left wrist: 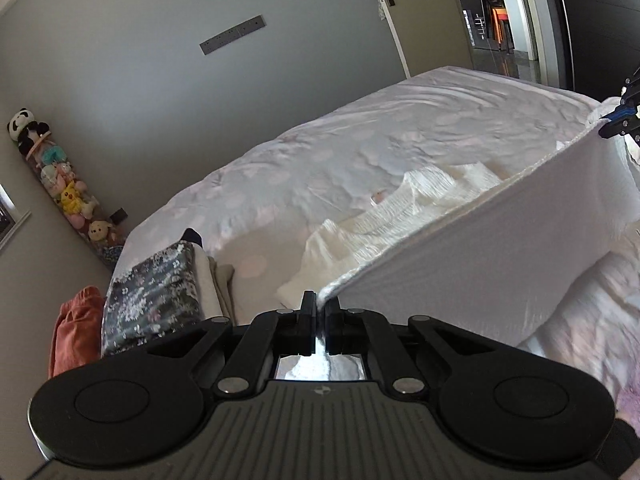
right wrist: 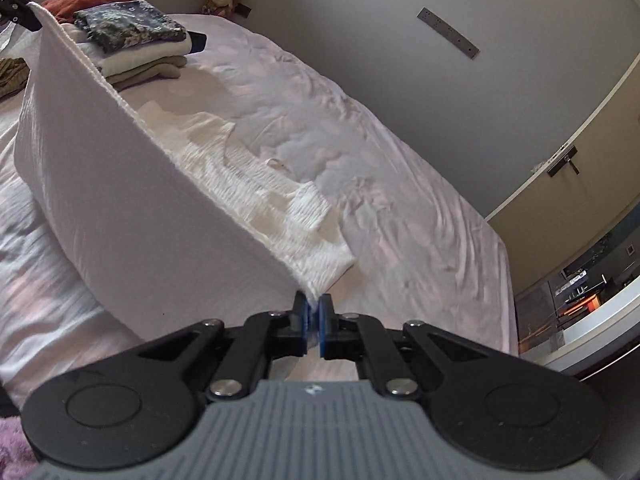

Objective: Fold clothes

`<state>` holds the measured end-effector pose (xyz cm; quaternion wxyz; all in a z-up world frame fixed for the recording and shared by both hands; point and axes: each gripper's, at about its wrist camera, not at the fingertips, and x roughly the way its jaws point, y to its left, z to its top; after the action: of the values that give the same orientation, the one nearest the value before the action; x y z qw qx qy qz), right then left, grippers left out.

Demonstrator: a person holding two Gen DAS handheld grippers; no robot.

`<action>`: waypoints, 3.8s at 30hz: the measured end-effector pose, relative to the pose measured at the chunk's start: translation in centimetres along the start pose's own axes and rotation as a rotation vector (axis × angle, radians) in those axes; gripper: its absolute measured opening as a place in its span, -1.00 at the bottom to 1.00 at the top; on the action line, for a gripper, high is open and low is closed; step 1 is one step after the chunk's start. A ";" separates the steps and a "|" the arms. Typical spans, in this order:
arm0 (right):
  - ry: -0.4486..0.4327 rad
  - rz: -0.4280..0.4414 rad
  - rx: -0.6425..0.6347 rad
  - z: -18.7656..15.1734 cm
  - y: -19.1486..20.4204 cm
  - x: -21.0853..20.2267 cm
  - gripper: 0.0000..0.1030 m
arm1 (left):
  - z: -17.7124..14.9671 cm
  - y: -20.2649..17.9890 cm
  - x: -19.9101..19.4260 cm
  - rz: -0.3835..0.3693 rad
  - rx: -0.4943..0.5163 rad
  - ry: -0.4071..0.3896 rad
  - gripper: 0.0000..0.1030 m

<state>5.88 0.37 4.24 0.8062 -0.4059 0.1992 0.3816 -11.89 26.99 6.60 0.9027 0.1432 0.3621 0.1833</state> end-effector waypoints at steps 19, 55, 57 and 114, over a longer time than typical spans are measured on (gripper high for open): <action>0.122 0.010 -0.003 12.1 -2.8 30.4 -0.89 | 5.4 5.0 29.4 0.023 -0.021 0.231 -0.96; 0.172 0.092 0.795 -4.8 -5.8 23.3 0.05 | -7.6 5.8 20.1 -0.052 -0.434 0.192 -0.05; 0.180 0.094 0.864 -7.2 -5.1 21.4 0.05 | -9.6 5.2 18.5 -0.062 -0.484 0.197 -0.05; 0.012 0.038 1.076 -17.2 0.1 15.2 0.64 | -17.6 1.0 13.9 -0.049 -0.701 0.296 0.10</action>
<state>15.20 -6.53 -15.56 0.8922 0.0660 0.3782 0.2379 -15.23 36.18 -13.67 0.8390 -0.2110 0.4070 0.2931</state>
